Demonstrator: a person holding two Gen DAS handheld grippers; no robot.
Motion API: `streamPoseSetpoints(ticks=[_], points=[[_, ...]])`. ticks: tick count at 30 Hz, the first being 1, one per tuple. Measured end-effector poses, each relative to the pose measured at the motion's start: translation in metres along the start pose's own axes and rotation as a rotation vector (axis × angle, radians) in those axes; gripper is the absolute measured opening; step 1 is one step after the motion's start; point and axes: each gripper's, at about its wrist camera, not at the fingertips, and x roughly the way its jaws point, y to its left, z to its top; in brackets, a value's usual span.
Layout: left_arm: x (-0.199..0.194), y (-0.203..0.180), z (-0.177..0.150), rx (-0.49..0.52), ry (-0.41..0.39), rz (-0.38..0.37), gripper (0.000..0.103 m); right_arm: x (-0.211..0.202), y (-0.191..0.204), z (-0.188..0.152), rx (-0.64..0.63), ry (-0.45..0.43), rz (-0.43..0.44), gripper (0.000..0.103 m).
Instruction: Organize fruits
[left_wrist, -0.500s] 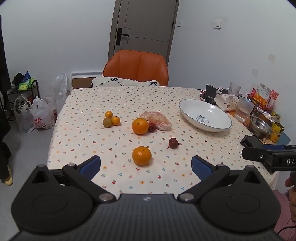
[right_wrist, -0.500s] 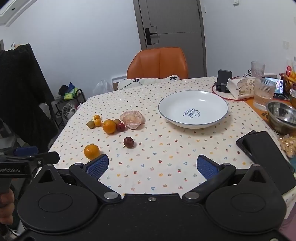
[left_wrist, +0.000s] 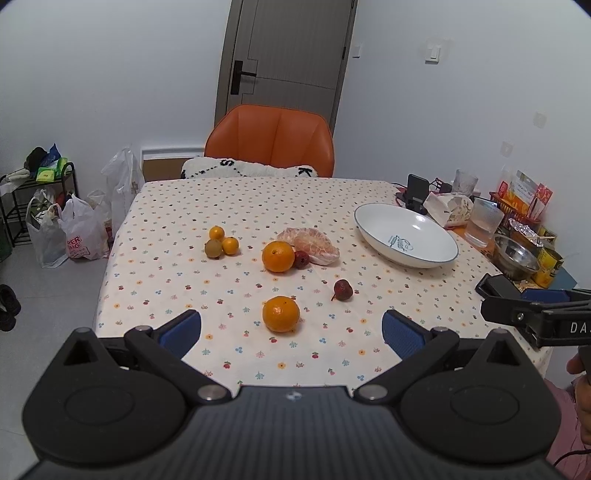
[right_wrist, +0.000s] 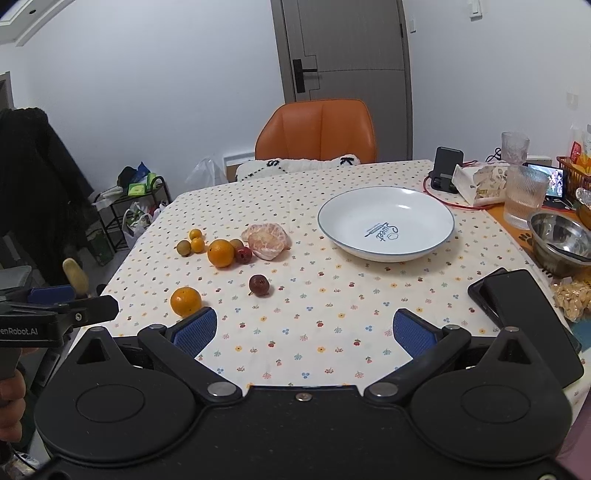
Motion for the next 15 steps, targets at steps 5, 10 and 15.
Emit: streamPoseSetpoints(ticks=[5,10,15], points=[[-0.0006,0.0002,0.0002,-0.001,-0.002,-0.001,0.103,-0.0016,0.0005,-0.0001,0.000,-0.001,0.001,0.103],[-0.0049,-0.0002,0.0020,0.003,-0.008,-0.005,0.103,-0.0039,0.0006,0.0008,0.000,-0.002,0.001,0.103],[-0.0078,-0.0010,0.0028,0.004,-0.013,-0.005,0.103,-0.0086,0.0013,0.0007,0.001,-0.009,0.003,0.103]])
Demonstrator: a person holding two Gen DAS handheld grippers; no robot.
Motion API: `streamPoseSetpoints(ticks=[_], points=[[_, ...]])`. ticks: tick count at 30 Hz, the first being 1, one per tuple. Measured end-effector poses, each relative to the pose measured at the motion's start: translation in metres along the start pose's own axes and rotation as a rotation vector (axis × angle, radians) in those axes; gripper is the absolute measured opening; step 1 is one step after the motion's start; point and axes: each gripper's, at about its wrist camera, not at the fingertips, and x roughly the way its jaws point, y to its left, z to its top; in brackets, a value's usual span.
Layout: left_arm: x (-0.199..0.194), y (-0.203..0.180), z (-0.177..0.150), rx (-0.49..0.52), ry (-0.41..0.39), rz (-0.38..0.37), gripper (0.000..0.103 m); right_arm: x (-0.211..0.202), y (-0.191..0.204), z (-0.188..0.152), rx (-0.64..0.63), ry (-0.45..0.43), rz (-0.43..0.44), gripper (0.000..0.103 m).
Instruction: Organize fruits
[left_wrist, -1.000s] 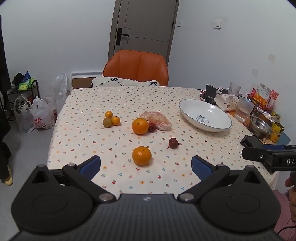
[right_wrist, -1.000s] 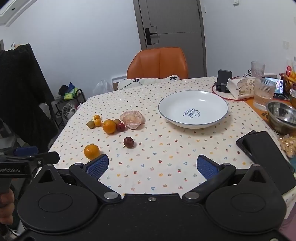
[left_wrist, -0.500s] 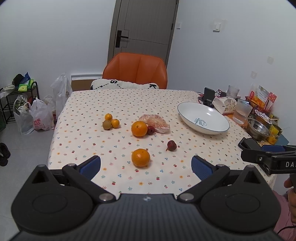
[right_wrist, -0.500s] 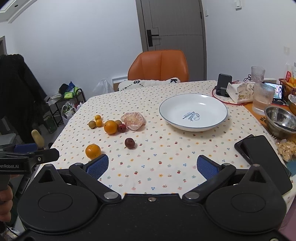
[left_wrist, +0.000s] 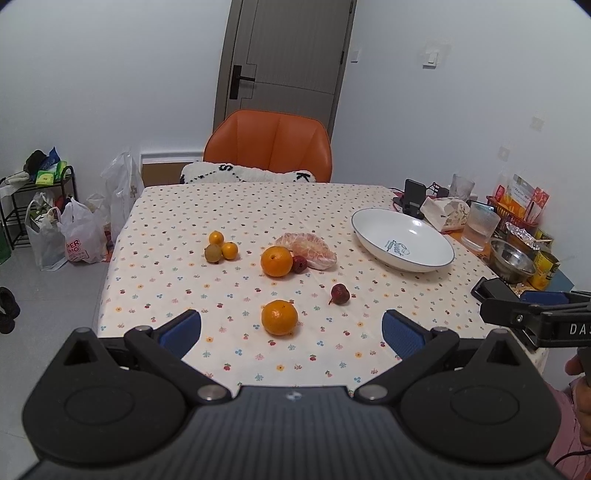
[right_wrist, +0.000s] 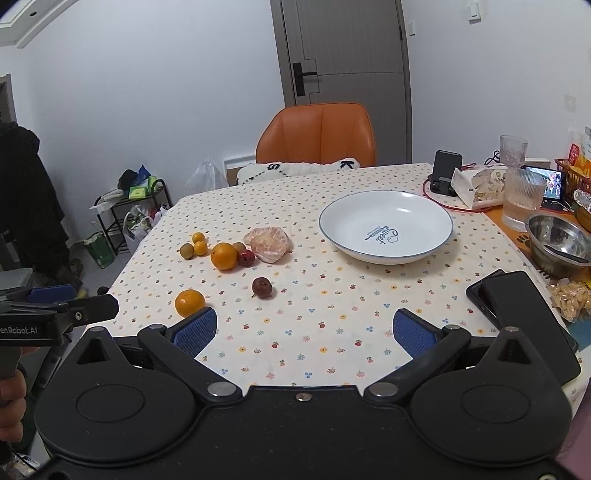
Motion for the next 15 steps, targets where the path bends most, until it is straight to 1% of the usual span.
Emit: streamPoseSetpoints(ticks=[9,15], points=[[-0.0047,-0.0008,-0.0003,-0.008,-0.011,-0.018,0.103,-0.0029,0.0044,0.0012,-0.006,-0.003,-0.003,0.103],[-0.0051,-0.0007,-0.0014,-0.007,-0.012,-0.016,0.103,-0.0043,0.0044,0.0021,-0.008,-0.006,-0.006,0.103]])
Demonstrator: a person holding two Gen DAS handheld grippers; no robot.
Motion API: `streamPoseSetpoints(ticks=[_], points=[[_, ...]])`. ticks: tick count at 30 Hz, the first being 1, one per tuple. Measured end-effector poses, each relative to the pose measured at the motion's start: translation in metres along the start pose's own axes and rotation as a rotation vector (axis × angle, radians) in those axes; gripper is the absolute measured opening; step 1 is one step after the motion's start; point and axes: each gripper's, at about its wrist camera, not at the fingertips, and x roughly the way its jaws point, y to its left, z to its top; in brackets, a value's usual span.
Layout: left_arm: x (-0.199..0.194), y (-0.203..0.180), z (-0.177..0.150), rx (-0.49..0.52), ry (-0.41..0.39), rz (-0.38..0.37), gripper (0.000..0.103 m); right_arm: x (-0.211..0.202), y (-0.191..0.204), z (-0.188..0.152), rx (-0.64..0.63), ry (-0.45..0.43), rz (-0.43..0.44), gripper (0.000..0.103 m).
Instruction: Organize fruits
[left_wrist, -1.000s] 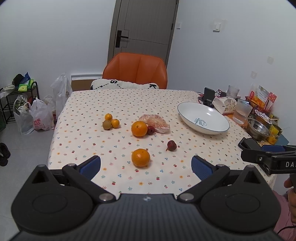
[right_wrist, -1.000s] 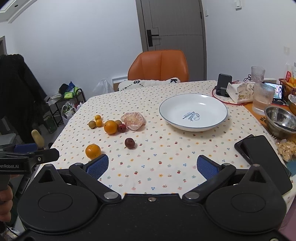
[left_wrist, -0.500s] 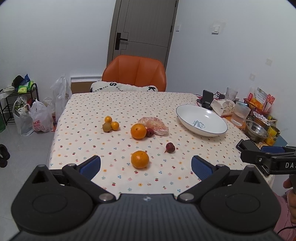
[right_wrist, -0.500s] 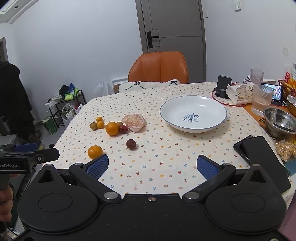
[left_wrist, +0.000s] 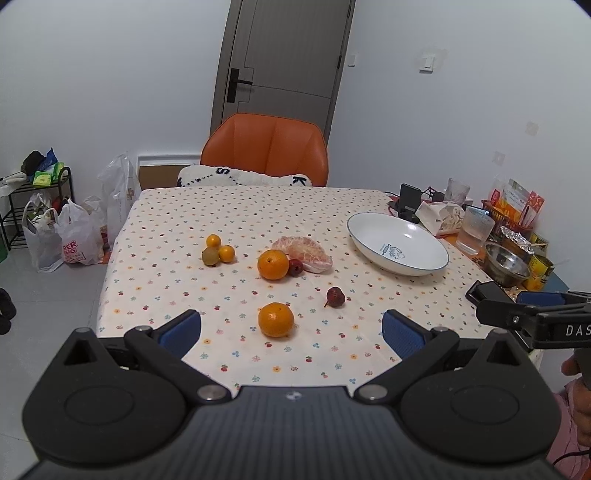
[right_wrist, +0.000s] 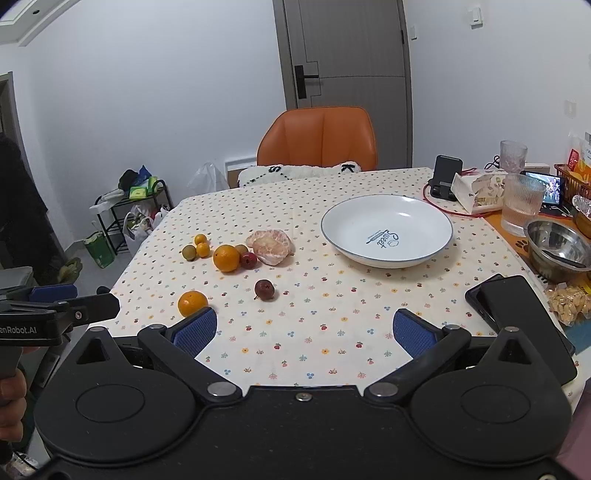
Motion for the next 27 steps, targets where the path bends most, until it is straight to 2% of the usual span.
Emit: streamPoseSetpoints(ticks=[27], points=[[0.0032,0.0024,0.0003,-0.001,0.011,-0.018,0.103,0.0048,-0.0008,0.0000,-0.001,0.004,-0.009,0.103]])
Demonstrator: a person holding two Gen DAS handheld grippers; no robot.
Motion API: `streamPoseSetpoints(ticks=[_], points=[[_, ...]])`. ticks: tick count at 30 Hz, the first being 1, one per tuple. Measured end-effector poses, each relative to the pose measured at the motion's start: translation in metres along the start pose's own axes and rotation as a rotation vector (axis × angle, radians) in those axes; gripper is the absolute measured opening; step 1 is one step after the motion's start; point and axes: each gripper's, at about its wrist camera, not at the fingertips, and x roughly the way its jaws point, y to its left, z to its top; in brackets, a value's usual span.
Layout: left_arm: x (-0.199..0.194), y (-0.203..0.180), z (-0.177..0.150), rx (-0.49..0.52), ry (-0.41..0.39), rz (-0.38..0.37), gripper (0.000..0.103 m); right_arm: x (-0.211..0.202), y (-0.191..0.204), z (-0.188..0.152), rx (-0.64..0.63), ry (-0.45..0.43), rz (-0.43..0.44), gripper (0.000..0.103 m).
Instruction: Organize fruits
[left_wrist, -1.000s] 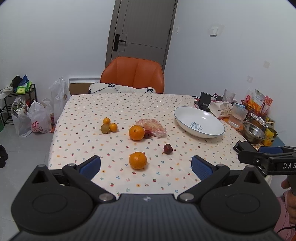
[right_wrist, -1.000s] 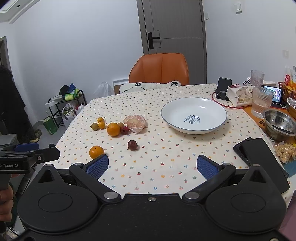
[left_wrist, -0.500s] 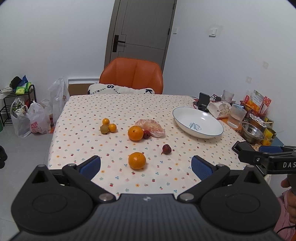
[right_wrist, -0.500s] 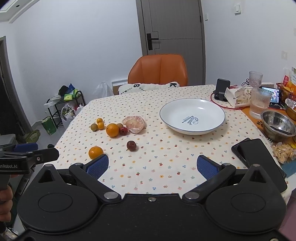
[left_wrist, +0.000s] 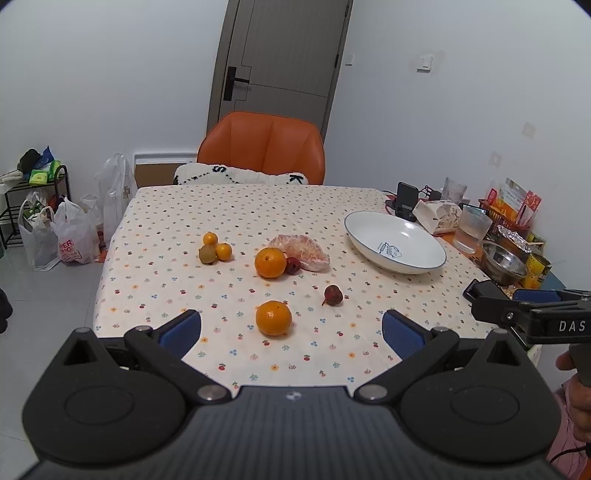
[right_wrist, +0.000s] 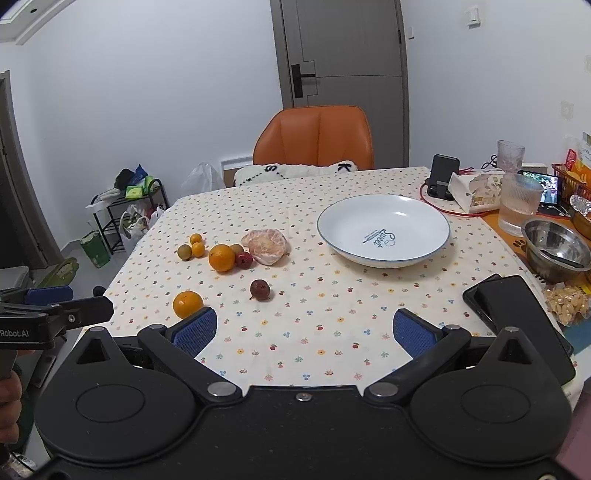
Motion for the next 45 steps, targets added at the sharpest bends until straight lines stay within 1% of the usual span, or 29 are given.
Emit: streamPoseSetpoints(ticks=[6,10,14,18,21,24,26,29,33,35,38,40,42,45], points=[[0.011,0.008,0.000,-0.027,0.015,-0.014,0.103,0.012,-0.002,0.003,0.007,0.010,0.014,0.103],[0.021,0.011,0.001,-0.034,0.026,-0.020,0.103,0.023,-0.001,0.005,-0.017,0.014,0.020,0.103],[0.032,0.014,0.001,-0.026,0.043,-0.003,0.103,0.038,-0.005,0.007,0.002,0.041,0.072,0.103],[0.046,0.017,0.002,-0.023,0.066,-0.007,0.103,0.056,-0.008,0.008,0.015,0.058,0.115,0.103],[0.059,0.018,0.003,-0.020,0.085,-0.002,0.102,0.073,-0.012,0.008,0.025,0.098,0.162,0.103],[0.072,0.019,0.004,-0.012,0.101,-0.016,0.101,0.089,-0.012,0.009,0.003,0.127,0.171,0.103],[0.080,0.019,0.004,0.000,0.111,-0.010,0.101,0.096,-0.012,0.009,-0.009,0.136,0.176,0.103],[0.092,0.019,0.005,0.003,0.127,-0.018,0.097,0.105,-0.014,0.011,-0.010,0.148,0.190,0.102],[0.107,0.020,0.005,0.004,0.150,-0.027,0.094,0.118,-0.015,0.013,-0.010,0.169,0.201,0.095],[0.113,0.022,0.004,0.000,0.161,-0.031,0.090,0.124,-0.016,0.014,-0.010,0.175,0.207,0.094],[0.123,0.026,0.002,-0.011,0.183,-0.030,0.081,0.133,-0.015,0.014,-0.008,0.190,0.217,0.089],[0.130,0.028,0.000,-0.017,0.203,-0.035,0.071,0.139,-0.015,0.014,-0.011,0.199,0.220,0.086],[0.135,0.030,-0.002,-0.019,0.219,-0.030,0.067,0.144,-0.014,0.014,-0.011,0.205,0.229,0.084],[0.142,0.033,-0.005,-0.029,0.242,-0.021,0.061,0.151,-0.011,0.016,-0.013,0.205,0.238,0.079]])
